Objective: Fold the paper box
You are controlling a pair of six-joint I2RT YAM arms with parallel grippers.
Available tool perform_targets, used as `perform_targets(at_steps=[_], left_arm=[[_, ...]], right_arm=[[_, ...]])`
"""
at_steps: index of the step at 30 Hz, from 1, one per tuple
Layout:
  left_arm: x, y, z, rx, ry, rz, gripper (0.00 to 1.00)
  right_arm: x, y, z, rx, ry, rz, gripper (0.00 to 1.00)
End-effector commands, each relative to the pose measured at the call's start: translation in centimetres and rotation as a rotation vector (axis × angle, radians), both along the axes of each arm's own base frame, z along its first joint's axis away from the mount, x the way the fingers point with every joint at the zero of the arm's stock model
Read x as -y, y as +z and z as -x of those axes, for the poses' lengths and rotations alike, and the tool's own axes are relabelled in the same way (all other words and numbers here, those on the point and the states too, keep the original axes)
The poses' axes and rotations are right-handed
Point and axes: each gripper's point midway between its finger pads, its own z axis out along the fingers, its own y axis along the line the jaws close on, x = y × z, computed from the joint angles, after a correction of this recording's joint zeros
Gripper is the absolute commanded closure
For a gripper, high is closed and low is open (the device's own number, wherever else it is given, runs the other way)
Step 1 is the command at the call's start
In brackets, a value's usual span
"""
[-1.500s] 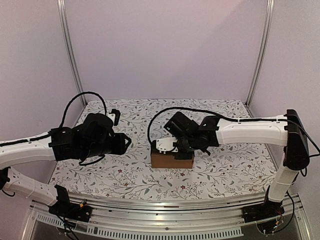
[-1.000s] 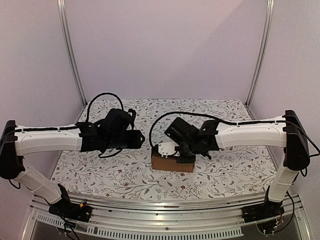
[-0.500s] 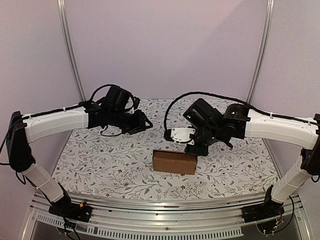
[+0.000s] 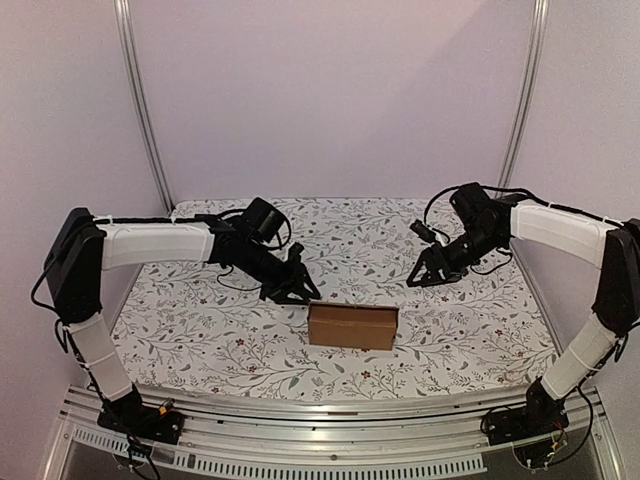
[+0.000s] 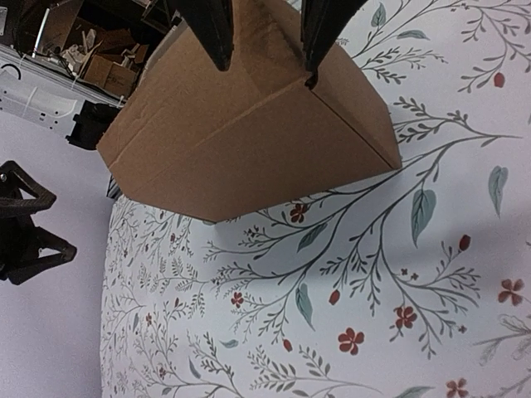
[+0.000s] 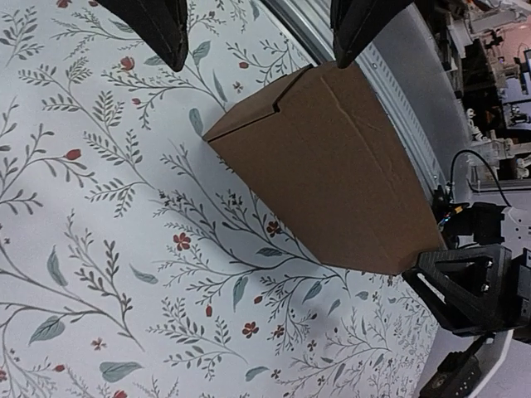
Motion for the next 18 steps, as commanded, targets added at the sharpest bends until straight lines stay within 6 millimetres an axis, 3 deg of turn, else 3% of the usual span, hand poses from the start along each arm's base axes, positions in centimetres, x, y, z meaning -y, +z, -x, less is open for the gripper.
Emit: perform_targets(at_steps=[1,8,18], left_arm=[[-0.7,0.3,1.1,-0.053,0.012,0.035,0.71],[-0.9,0.6,1.9,-0.071,0.022,0.072,0.71],[-1.6,0.9,3.0,-0.1,0.043,0.088,0.68]], right_arm=[[-3.4,0.8,2.6,-0.287,0.016,-0.261,0.42],[-3.6,-1.8,3.1,-0.438,-0.019,-0.252,0.43],[-4.7,-3.0,4.8,-0.526,-0.003,-0.264,0.37]])
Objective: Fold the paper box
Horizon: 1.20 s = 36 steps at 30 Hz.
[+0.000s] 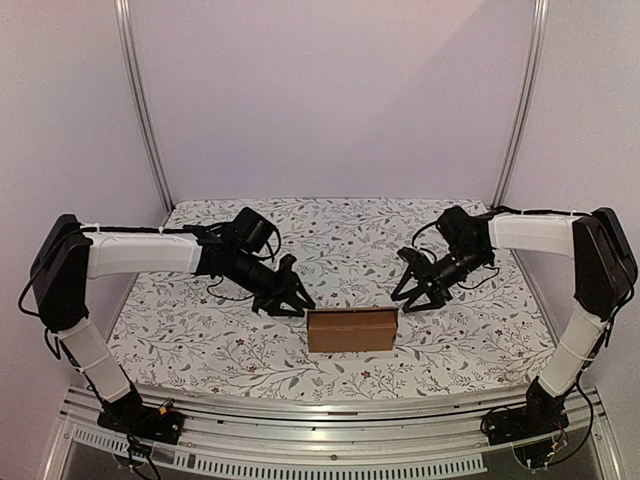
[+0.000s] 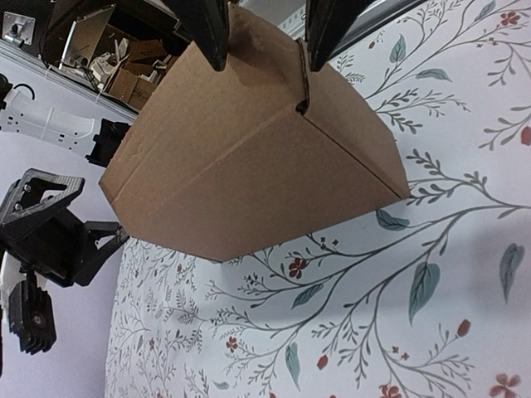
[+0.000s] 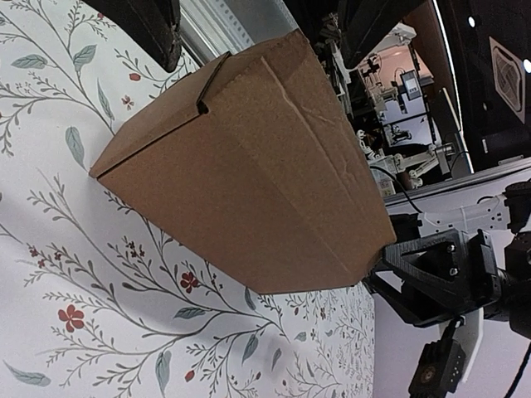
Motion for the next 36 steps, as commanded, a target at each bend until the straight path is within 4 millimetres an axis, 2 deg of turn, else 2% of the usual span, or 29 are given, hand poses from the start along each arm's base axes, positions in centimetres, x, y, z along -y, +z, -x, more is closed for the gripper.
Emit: perform_targets(at_steps=[1,11,16,22,26,36], left_arm=[[-0.7,1.0,0.3,-0.005,0.028,0.027,0.68],[-0.8,0.7,1.1,-0.019,0.038,0.044,0.68],[-0.5,1.0,1.5,-0.021,0.034,0.054,0.68],[-0.2,1.2,2.2,-0.031,0.03,0.059,0.68],[-0.1,1.5,2.9,-0.032,0.026,0.065,0.67],[-0.1,1.4,3.9,-0.041,0.018,0.071,0.66]], right_arm=[[-0.7,-0.3,0.7,-0.043,0.01,-0.023,0.38],[-1.0,-1.4,0.5,-0.094,-0.003,-0.031,0.51],[-1.0,-1.6,0.9,-0.101,0.005,-0.029,0.45],[-1.1,-1.8,1.4,-0.11,0.015,-0.027,0.48],[-1.1,-1.6,1.5,-0.12,0.016,-0.039,0.41],[-1.0,-1.3,2.4,-0.138,0.028,-0.054,0.38]])
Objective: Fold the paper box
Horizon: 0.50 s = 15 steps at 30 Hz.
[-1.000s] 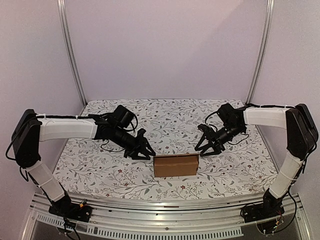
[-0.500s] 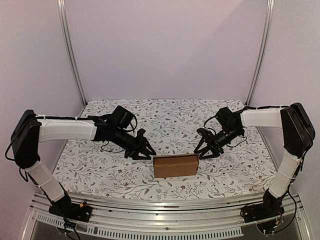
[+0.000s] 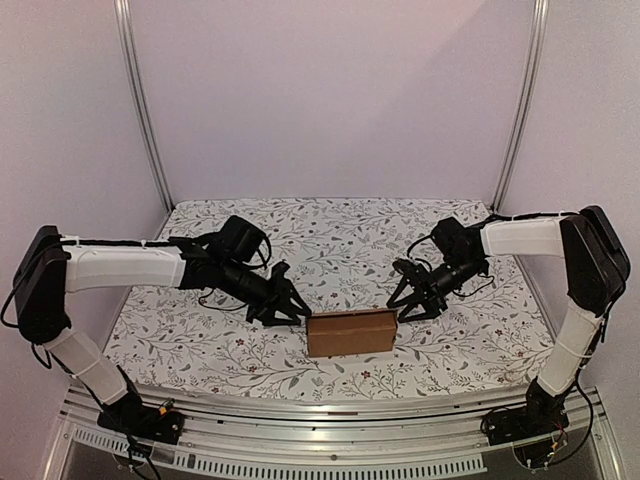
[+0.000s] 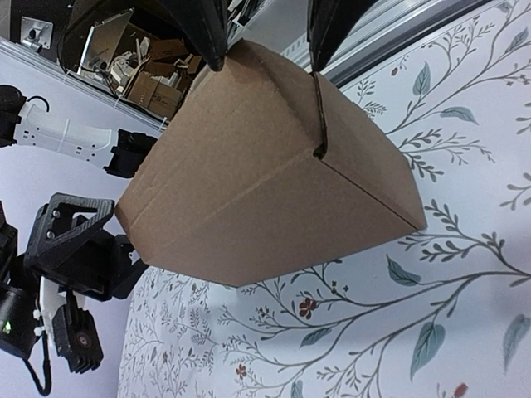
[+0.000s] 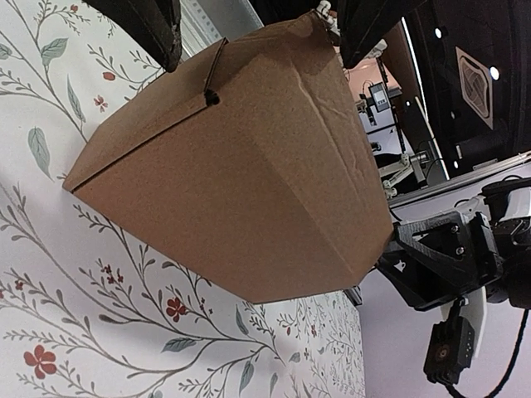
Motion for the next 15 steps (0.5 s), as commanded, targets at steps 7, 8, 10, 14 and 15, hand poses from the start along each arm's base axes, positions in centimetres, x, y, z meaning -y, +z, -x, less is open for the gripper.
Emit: perform_targets(at_steps=[7,8,10,14,15], left_arm=[[1.0,-0.5,1.1,-0.002,-0.034,0.016,0.66],[1.0,-0.7,1.1,-0.002,-0.034,0.013,0.68],[1.0,-1.0,1.1,-0.003,-0.031,0.009,0.7],[1.0,-1.9,1.4,-0.009,-0.032,-0.001,0.73],[0.9,-2.1,1.5,-0.01,-0.033,-0.005,0.74]], right_arm=[[0.2,-0.5,1.1,-0.004,0.02,0.006,0.47],[0.3,-0.7,1.2,-0.007,0.021,0.009,0.49],[0.3,-1.0,1.3,-0.006,0.023,0.011,0.53],[0.4,-1.5,1.4,-0.006,0.026,0.02,0.56],[0.5,-1.7,1.4,-0.007,0.026,0.022,0.56]])
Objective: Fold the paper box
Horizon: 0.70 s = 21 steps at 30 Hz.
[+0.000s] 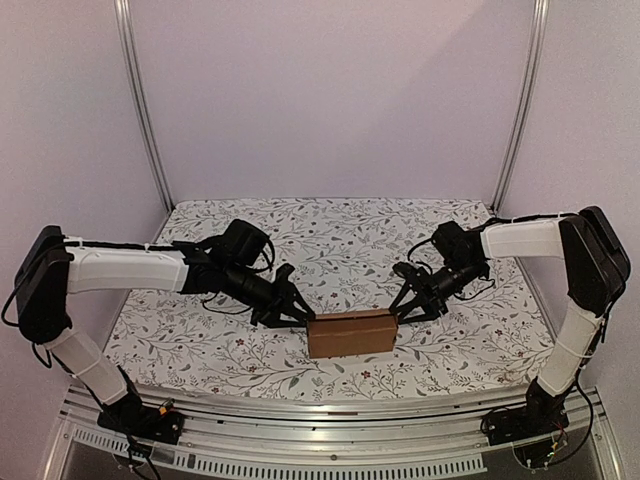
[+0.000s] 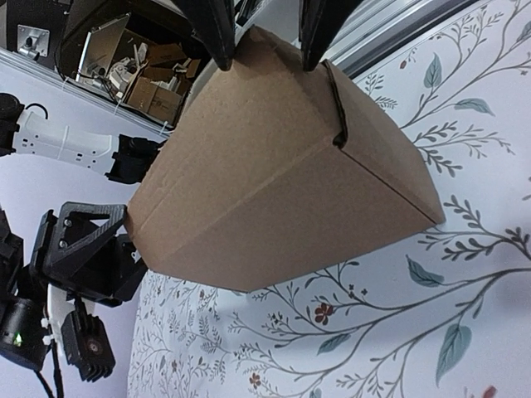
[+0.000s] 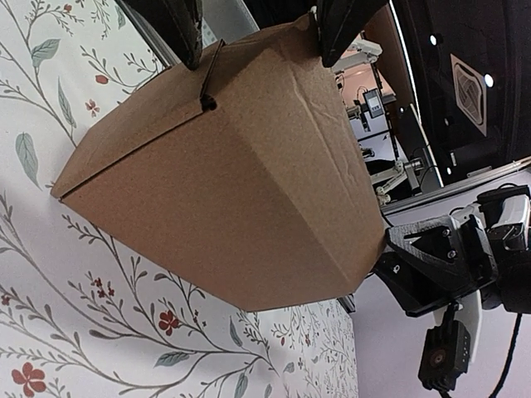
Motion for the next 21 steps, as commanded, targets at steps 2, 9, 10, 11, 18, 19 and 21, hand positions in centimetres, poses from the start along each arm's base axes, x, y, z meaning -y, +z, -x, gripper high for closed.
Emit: perform_targets(at_steps=[2,9,10,11,18,19,21], left_arm=[[-0.1,-2.5,1.1,-0.03,-0.014,-0.036,0.74],[-0.7,-3.9,1.5,-0.02,-0.014,-0.067,0.75],[-0.8,-4.1,1.5,-0.02,-0.014,-0.071,0.75],[-0.9,-4.2,1.6,-0.019,-0.014,-0.075,0.75],[-1.3,-5.1,1.7,-0.011,-0.024,-0.099,0.75],[-1.4,-5.3,1.7,-0.009,-0.025,-0.106,0.75],[-1.5,-5.9,1.8,-0.01,-0.031,-0.118,0.75]], right_arm=[[0.4,-1.8,0.6,0.011,0.015,0.05,0.57],[0.7,-2.7,0.7,0.018,0.023,0.076,0.59],[0.8,-2.9,0.7,0.017,0.024,0.081,0.59],[0.9,-3.0,0.8,0.021,0.028,0.086,0.6],[1.5,-4.2,0.9,0.05,0.056,0.128,0.63],[1.6,-4.4,0.9,0.054,0.059,0.141,0.64],[1.9,-4.8,0.9,0.063,0.066,0.166,0.65]])
